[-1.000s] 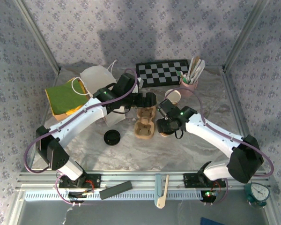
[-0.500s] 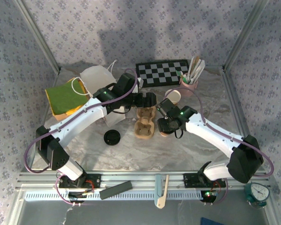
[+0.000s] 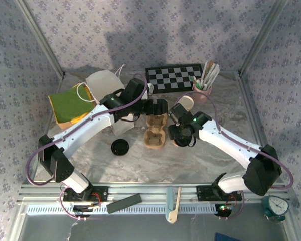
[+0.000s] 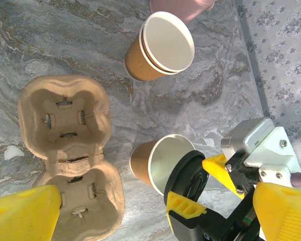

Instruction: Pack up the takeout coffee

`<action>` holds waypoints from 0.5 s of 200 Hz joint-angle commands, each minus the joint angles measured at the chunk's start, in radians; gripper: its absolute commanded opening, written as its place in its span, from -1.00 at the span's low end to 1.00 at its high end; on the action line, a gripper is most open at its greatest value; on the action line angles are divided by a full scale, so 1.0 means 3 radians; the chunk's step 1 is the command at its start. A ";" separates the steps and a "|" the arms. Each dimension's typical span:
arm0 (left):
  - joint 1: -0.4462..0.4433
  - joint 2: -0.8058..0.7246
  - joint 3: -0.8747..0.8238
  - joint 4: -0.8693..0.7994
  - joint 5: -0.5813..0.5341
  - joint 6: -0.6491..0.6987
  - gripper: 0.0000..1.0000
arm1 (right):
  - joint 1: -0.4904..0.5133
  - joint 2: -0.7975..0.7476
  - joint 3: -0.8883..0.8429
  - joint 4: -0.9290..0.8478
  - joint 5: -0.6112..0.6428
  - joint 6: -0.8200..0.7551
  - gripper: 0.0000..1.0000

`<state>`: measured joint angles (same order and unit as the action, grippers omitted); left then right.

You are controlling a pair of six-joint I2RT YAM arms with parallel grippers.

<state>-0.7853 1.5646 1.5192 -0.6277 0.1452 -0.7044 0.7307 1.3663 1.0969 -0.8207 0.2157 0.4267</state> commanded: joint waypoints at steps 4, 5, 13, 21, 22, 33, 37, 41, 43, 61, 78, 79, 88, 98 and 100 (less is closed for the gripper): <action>0.0026 -0.0019 -0.0026 0.0034 0.0071 0.0001 0.96 | -0.0048 -0.0006 0.0007 -0.0084 -0.0035 -0.0011 0.35; 0.0028 -0.0014 -0.0027 0.0036 0.0070 0.0004 0.96 | -0.0050 -0.0007 0.0003 -0.0080 -0.0037 -0.0011 0.35; 0.0029 -0.0005 -0.0018 0.0037 0.0082 -0.0003 0.96 | -0.0059 0.0001 0.0000 -0.0067 -0.0054 -0.0006 0.35; 0.0028 0.0005 -0.0009 0.0034 0.0087 0.0004 0.96 | -0.0064 0.0001 0.0000 -0.0063 -0.0054 0.0003 0.35; 0.0029 0.0005 -0.0008 0.0036 0.0091 0.0002 0.96 | -0.0064 0.0001 0.0000 -0.0062 -0.0054 0.0004 0.35; 0.0029 0.0013 0.0007 0.0030 0.0091 0.0002 0.96 | -0.0069 -0.0007 0.0000 -0.0066 -0.0052 0.0004 0.36; 0.0028 0.0011 0.0008 0.0028 0.0094 0.0010 0.96 | -0.0073 -0.0011 0.0000 -0.0058 -0.0055 0.0000 0.35; 0.0032 0.0015 0.0008 0.0028 0.0094 0.0006 0.96 | -0.0071 -0.0015 -0.0004 -0.0054 -0.0058 -0.0001 0.35; 0.0029 0.0014 0.0008 0.0028 0.0094 0.0006 0.96 | -0.0075 -0.0016 -0.0004 -0.0050 -0.0060 -0.0006 0.35; 0.0035 0.0018 0.0012 0.0029 0.0094 0.0010 0.96 | -0.0098 -0.0006 -0.0031 -0.0012 -0.0112 -0.0018 0.36; 0.0038 0.0024 0.0019 0.0028 0.0106 0.0006 0.96 | -0.0119 0.0016 -0.0058 0.0014 -0.0159 -0.0012 0.37; 0.0039 0.0025 0.0021 0.0027 0.0105 0.0009 0.96 | -0.0119 0.0017 -0.0060 0.0017 -0.0160 -0.0014 0.36; 0.0038 0.0026 0.0023 0.0027 0.0105 0.0006 0.96 | -0.0130 0.0022 -0.0078 0.0046 -0.0181 -0.0015 0.36; 0.0038 0.0026 0.0019 0.0027 0.0113 0.0010 0.96 | -0.0136 0.0026 -0.0092 0.0063 -0.0194 -0.0011 0.36; 0.0039 0.0027 0.0019 0.0024 0.0112 0.0011 0.96 | -0.0135 0.0027 -0.0096 0.0064 -0.0197 -0.0011 0.36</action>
<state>-0.7803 1.5669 1.5192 -0.6277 0.1646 -0.7044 0.6983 1.3663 1.0885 -0.8089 0.1783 0.4271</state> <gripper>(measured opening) 0.980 0.681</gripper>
